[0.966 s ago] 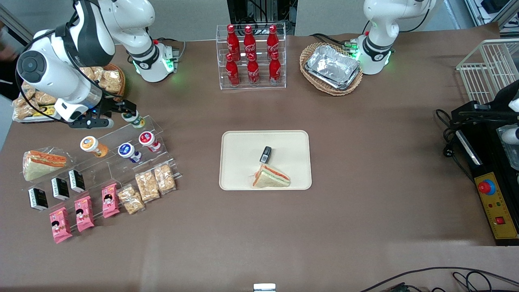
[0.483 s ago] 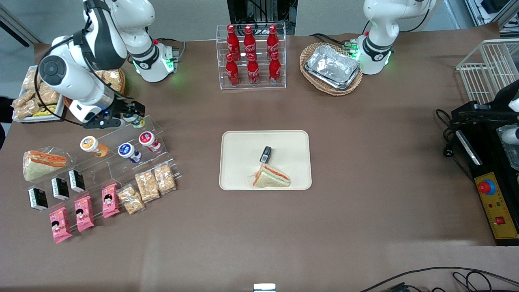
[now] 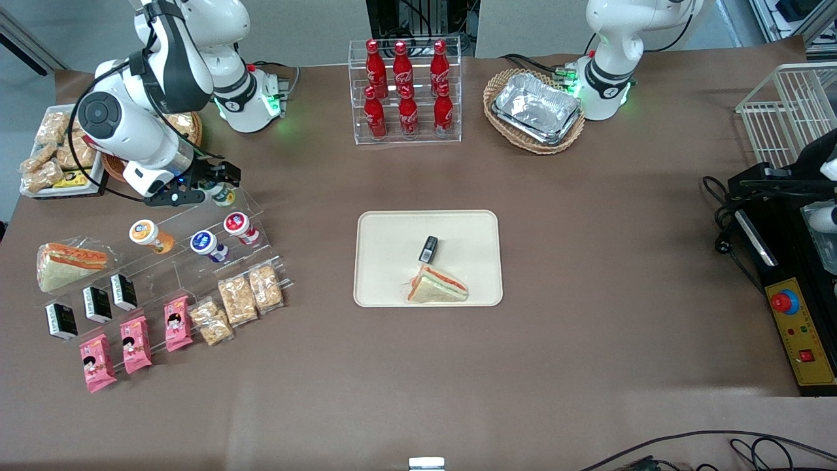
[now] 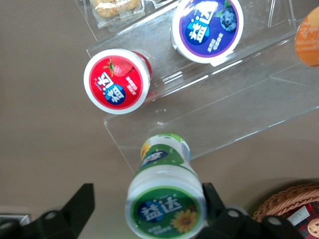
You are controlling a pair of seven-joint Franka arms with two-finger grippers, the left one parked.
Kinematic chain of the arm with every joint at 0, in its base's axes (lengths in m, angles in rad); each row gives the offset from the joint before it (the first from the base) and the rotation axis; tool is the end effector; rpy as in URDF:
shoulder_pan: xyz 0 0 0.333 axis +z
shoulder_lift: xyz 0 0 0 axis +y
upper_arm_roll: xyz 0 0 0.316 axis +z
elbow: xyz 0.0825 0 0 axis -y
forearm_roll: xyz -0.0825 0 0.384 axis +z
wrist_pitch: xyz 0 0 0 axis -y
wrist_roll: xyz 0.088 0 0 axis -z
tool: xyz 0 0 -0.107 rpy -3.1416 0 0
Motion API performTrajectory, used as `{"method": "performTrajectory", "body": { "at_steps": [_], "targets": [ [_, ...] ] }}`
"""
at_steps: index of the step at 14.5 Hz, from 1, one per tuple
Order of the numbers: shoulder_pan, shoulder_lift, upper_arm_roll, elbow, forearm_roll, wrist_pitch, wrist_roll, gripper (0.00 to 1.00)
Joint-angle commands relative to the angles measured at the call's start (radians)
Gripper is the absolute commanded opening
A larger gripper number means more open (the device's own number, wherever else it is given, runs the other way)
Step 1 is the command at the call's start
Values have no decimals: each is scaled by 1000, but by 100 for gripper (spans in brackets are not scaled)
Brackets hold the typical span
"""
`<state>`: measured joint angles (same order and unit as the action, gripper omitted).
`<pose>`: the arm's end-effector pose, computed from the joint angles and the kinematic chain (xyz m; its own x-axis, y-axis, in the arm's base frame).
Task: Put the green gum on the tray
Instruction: 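Lift the green gum bottle and carry it over the cream tray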
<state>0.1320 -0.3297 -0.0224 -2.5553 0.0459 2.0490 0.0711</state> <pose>0.3957 0.0463 0.3695 0.9837 0.0182 -0.1789 0.0128 -0.9994 -0.0310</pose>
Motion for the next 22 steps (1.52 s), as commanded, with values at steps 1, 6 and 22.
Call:
{"method": "performTrajectory", "body": {
  "at_steps": [1, 6, 22],
  "targets": [
    [5, -32, -4, -20, -14, 3, 4, 53],
    [3, -29, -11, -7, -15, 2, 1, 29],
    [5, 93, -5, 593, 37, -526, -4, 28]
  ]
}}
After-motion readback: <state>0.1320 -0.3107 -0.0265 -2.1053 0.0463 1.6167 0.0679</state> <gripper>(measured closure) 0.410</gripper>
